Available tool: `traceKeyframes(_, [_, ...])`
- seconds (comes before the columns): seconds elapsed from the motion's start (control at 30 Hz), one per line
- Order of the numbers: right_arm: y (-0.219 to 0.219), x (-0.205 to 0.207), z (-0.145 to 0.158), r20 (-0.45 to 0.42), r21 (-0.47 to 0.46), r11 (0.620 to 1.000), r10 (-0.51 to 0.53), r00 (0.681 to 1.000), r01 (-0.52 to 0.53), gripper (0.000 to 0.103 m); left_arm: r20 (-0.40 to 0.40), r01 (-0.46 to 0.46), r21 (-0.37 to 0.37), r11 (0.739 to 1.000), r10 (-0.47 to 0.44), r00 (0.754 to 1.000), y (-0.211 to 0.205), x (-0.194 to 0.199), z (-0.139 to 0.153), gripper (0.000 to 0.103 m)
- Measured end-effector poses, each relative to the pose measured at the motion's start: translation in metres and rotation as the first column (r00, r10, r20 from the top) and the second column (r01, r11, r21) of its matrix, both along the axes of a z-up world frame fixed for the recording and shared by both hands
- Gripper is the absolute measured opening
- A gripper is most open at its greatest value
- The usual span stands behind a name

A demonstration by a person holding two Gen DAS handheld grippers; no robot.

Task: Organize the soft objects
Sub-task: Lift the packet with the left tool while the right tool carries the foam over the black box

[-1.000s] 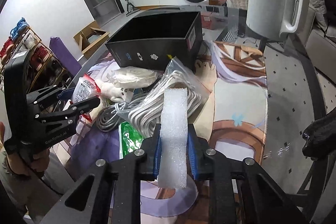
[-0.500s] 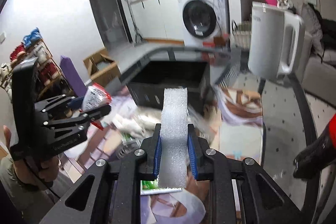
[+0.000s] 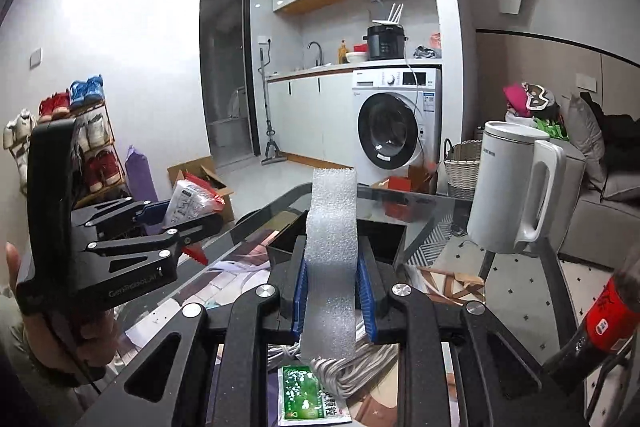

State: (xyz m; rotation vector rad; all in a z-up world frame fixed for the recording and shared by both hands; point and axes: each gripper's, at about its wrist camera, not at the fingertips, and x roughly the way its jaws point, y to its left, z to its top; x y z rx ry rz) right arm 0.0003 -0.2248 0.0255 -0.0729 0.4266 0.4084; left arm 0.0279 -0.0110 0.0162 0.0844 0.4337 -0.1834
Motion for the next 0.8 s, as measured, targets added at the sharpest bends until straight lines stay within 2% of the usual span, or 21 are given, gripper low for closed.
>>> traceKeyframes(0.1, [0.006, 0.003, -0.004, -0.026, 0.012, 1.000, 0.008, 1.000, -0.008, 0.022, -0.021, -0.001, 0.004, 1.000, 0.001, 1.000, 0.000, 0.005, -0.005, 0.041])
traceKeyframes(0.27, [0.005, 0.007, -0.002, -0.017, 0.037, 0.999, -0.005, 1.000, 0.006, 0.022, -0.024, -0.037, 0.011, 0.999, 0.037, 0.999, -0.003, 0.016, -0.007, 0.041])
traceKeyframes(0.57, [0.004, 0.014, 0.003, -0.018, 0.081, 0.996, -0.026, 0.999, 0.028, 0.022, -0.005, -0.050, -0.041, 0.998, 0.050, 0.999, -0.005, 0.027, 0.009, 0.041])
traceKeyframes(0.8, [0.004, 0.023, 0.008, -0.009, 0.076, 0.996, -0.047, 0.999, 0.048, 0.022, -0.006, -0.036, -0.041, 0.998, 0.036, 0.999, -0.010, 0.033, 0.017, 0.041])
